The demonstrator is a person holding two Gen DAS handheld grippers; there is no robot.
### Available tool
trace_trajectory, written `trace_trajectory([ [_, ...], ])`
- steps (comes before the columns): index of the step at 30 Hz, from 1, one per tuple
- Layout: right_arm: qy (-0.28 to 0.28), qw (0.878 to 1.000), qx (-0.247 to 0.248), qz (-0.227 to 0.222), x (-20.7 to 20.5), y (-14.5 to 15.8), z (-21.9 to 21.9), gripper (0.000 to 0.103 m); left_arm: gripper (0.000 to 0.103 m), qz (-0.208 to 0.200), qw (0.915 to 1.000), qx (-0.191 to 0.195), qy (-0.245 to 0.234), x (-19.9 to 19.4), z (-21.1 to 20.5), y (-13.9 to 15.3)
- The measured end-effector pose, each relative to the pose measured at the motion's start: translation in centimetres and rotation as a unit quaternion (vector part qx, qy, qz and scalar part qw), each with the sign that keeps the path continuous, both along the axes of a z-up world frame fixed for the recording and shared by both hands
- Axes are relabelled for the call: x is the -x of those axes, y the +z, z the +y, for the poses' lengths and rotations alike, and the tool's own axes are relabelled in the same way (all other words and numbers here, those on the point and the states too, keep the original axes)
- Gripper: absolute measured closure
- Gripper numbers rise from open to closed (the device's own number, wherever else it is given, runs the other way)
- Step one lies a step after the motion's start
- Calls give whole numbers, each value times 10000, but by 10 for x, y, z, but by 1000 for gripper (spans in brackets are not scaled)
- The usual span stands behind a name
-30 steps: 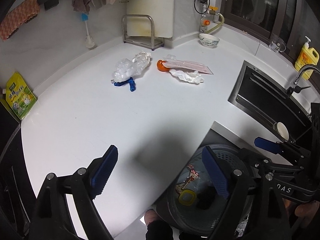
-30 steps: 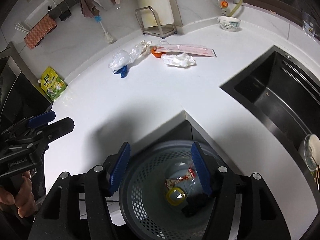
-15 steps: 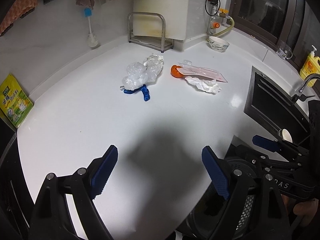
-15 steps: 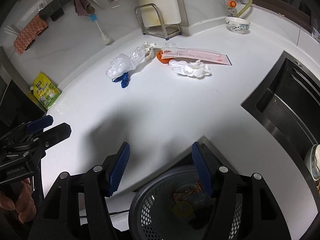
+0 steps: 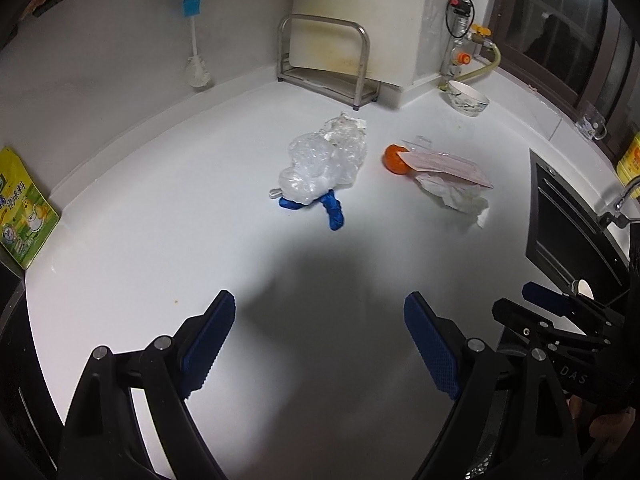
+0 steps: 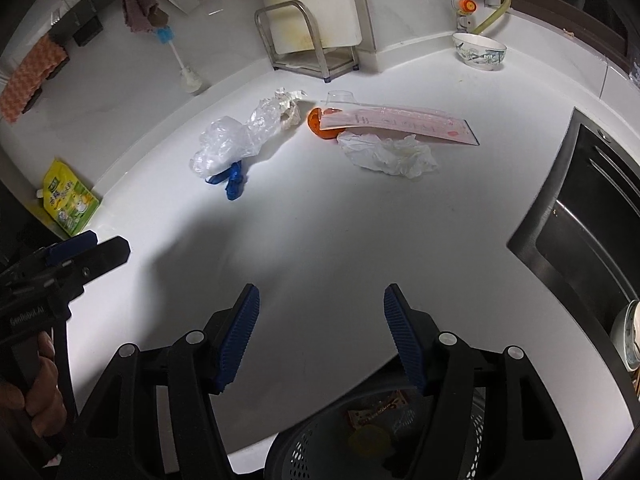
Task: Collect trash
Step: 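Grasp the clear plastic bag with the left tool while the right tool grasps the white plastic bag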
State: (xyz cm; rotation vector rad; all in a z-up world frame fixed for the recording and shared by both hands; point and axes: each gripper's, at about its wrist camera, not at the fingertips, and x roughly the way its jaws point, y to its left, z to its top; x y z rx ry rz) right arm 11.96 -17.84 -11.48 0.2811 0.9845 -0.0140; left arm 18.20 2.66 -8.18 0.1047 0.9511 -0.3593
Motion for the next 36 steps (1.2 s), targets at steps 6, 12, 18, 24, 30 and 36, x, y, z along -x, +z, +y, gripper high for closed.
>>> trace_trajectory([
  [6, -122, 9999, 82, 70, -18, -6, -3, 41, 18, -40, 10000, -10, -38, -27, 0, -4],
  [12, -313, 9992, 230, 90, -38, -8, -14, 41, 18, -164, 9997, -19, -163, -61, -11, -7],
  [18, -518, 9978, 410, -24, -62, -3, -29, 41, 17, -235, 9990, -3, -379, -93, -28, -13],
  [24, -649, 9970, 429, -57, -91, -7, -44, 41, 17, -276, 9980, 34, -564, -118, -45, -19],
  [30, -557, 9970, 537, -11, -115, -18, -48, 38, 16, -383, 9965, -53, -735, -135, -59, -26],
  [36, -663, 9962, 568, -13, -128, -24, -55, 37, 15, -355, 9961, -45, -807, -148, -68, -33],
])
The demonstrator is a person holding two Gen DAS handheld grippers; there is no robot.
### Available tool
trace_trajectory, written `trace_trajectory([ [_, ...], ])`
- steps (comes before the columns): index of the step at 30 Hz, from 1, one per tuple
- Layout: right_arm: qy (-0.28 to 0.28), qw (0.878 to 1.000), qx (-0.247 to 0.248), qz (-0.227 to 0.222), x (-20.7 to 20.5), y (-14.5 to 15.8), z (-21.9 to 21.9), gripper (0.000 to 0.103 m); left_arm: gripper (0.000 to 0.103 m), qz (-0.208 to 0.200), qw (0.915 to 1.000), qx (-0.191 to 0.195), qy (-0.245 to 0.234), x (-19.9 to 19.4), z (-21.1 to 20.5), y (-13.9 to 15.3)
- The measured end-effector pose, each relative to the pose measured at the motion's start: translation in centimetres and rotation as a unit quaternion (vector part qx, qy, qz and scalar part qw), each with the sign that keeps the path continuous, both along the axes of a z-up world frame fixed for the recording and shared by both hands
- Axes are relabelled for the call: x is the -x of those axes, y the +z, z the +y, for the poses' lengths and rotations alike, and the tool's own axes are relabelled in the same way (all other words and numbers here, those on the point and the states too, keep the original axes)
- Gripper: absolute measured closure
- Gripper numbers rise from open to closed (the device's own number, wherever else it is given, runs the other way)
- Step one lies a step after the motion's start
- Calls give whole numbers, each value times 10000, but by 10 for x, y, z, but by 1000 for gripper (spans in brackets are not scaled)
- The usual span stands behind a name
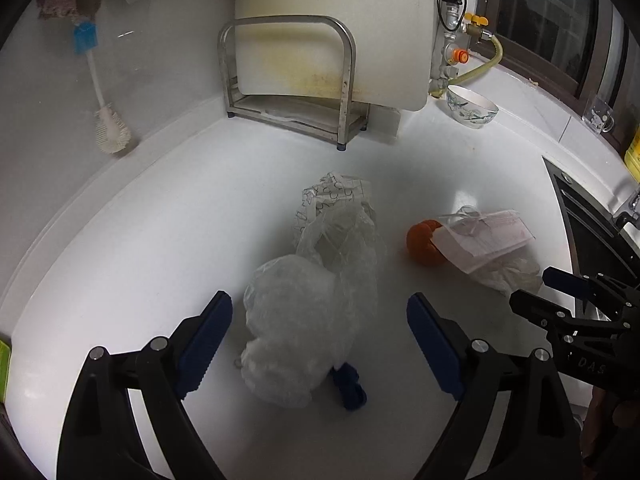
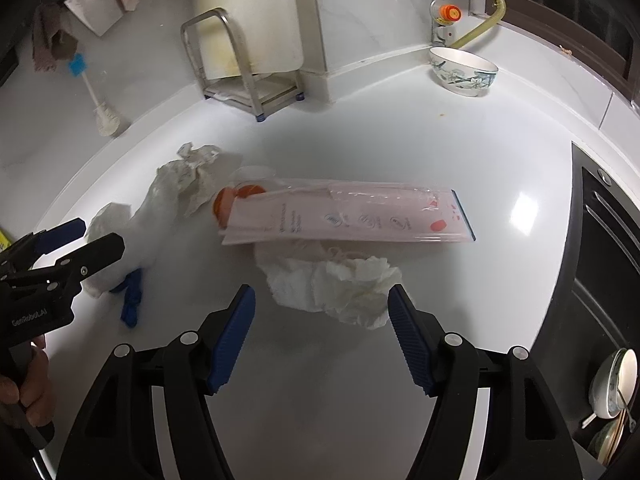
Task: Collect trash
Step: 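Grasp the clear plastic bag with the left tool while the right tool grasps the white plastic bag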
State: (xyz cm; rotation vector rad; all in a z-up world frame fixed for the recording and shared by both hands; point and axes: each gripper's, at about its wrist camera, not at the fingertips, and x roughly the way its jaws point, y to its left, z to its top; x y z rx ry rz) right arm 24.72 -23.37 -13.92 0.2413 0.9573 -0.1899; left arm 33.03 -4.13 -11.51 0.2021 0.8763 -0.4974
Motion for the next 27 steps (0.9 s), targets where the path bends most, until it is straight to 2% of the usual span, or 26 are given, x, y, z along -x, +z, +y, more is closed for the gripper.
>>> trace_trajectory([
  [10, -58, 9998, 163, 26, -9, -9, -5, 37, 15, 27, 10000, -36, -3, -10, -9, -13],
  [17, 79, 9991, 407, -51, -12, -8, 2, 38, 32, 24, 9999, -83, -98, -7, -13, -16],
  [22, 239, 9986, 475, -2, -16, -9, 8, 56, 48, 82, 9999, -96, -117, -7, -13, -17],
  [23, 271, 9984, 487, 25, -17, -10, 9, 63, 51, 112, 9998, -101, -112, -7, -12, -18],
  [24, 305, 9982, 507, 52, -17, -11, 11, 69, 58, 134, 9998, -109, -114, -7, -13, -19],
  [25, 314, 9982, 514, 50, -17, -11, 12, 72, 64, 155, 9997, -120, -119, -7, -13, -19],
  [27, 340, 9982, 503, 16, -16, -10, 13, 85, 70, 197, 9996, -113, -141, -5, -13, -20],
])
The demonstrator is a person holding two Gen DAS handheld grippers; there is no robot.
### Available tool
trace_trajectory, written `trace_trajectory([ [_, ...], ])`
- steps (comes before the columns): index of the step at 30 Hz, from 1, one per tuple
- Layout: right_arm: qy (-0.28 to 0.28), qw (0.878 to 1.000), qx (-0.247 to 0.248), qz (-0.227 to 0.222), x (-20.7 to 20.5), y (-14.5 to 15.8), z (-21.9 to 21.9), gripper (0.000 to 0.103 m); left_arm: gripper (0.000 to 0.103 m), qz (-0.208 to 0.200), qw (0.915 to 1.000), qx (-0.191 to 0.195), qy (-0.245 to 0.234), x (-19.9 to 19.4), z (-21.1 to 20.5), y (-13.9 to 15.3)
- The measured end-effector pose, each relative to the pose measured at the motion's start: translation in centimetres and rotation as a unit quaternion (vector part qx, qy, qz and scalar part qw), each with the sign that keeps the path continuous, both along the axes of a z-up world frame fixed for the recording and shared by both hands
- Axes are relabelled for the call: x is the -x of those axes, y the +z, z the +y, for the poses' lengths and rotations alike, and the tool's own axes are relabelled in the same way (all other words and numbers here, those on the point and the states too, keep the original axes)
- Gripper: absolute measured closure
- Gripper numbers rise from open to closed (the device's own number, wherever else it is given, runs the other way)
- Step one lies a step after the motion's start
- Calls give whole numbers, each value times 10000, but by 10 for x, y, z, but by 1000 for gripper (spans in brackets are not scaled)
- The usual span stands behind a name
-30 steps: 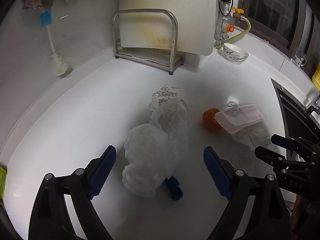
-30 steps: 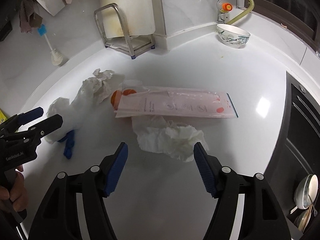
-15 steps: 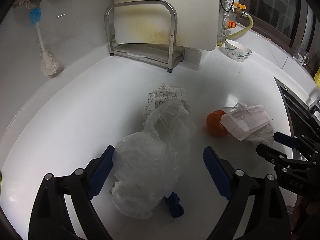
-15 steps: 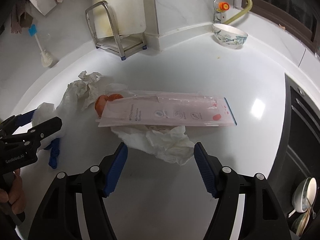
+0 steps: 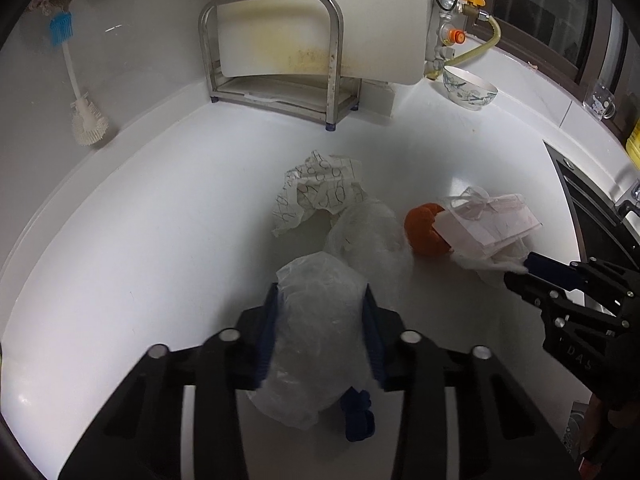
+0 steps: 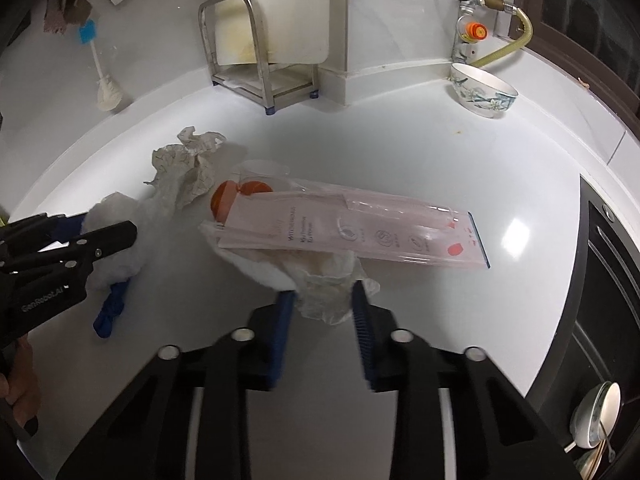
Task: Collect trash
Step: 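Grasp the clear plastic bag with the left tool while the right tool grasps the white plastic bag, then carry both held bags from the counter to above the grey bin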
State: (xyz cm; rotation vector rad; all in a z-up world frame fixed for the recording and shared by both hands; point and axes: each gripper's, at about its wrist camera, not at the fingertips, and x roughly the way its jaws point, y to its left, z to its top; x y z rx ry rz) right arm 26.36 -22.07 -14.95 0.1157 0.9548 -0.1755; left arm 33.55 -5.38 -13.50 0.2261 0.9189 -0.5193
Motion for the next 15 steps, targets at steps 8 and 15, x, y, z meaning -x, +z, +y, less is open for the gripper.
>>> trace_trajectory([
  [8, 28, 9998, -143, -93, 11, 8, 5, 97, 79, 60, 9999, 137, -24, 10, 7, 11],
  [15, -12, 9996, -210, -170, 28, 19, 14, 97, 79, 6, 9997, 244, -5, 25, 19, 28],
])
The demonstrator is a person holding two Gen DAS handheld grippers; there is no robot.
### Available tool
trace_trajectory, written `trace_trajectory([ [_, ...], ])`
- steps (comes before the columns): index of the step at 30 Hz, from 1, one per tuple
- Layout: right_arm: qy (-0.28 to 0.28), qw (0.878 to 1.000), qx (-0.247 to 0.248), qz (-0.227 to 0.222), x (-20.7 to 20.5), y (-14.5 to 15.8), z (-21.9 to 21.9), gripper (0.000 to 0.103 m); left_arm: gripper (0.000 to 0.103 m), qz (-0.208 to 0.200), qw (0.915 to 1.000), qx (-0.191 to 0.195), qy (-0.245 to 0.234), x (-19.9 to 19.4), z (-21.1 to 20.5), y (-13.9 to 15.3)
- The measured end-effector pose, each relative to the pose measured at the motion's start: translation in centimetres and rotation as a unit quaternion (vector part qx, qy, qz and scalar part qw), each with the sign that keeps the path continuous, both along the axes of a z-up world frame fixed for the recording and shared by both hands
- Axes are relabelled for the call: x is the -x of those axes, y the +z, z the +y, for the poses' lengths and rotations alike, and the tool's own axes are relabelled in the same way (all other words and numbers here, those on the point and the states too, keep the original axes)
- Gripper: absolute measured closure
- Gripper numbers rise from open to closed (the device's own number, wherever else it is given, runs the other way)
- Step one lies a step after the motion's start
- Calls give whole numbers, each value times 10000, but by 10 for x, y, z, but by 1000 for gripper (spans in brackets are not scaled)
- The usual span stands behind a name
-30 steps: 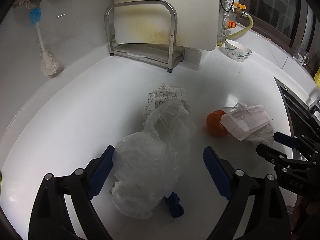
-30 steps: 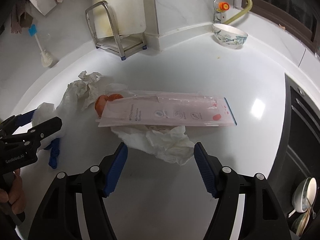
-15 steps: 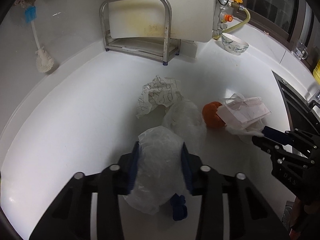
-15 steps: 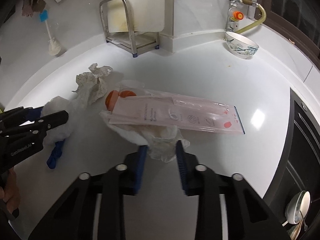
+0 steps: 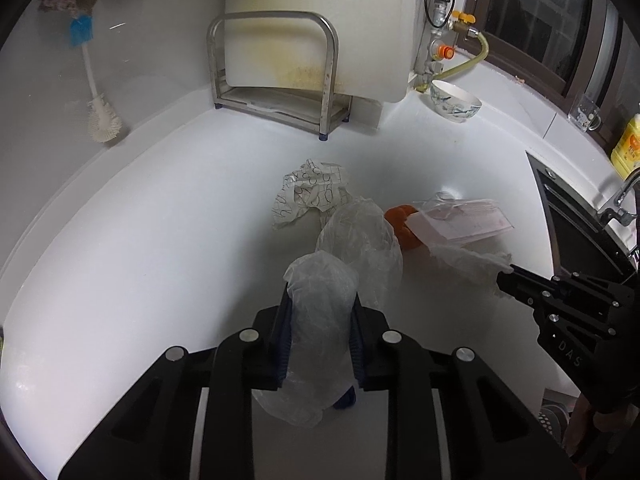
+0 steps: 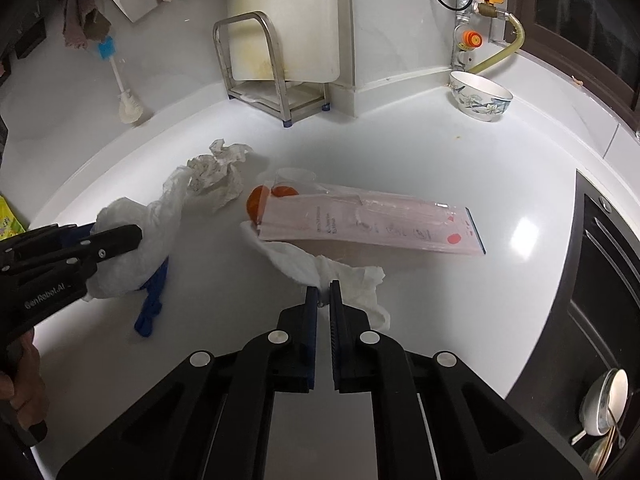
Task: Collect trash
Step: 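Carry both held bags from the counter to above the grey bin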
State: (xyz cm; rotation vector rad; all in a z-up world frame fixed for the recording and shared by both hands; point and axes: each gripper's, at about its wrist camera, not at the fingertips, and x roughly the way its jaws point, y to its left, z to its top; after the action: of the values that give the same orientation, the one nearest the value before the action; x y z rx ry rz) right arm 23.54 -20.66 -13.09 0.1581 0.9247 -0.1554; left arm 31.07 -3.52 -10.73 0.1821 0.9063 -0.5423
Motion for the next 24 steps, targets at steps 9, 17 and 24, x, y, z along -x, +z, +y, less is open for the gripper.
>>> trace_trajectory([
  [9, -151, 9998, -88, -23, 33, 11, 8, 97, 79, -91, 9999, 81, 70, 25, 19, 22],
  [17, -267, 9994, -200, -84, 73, 21, 16, 97, 79, 22, 9999, 72, 128, 60, 39, 25],
  [24, -235, 9993, -221, -170, 108, 33, 27, 97, 79, -118, 9999, 72, 41, 98, 45, 34],
])
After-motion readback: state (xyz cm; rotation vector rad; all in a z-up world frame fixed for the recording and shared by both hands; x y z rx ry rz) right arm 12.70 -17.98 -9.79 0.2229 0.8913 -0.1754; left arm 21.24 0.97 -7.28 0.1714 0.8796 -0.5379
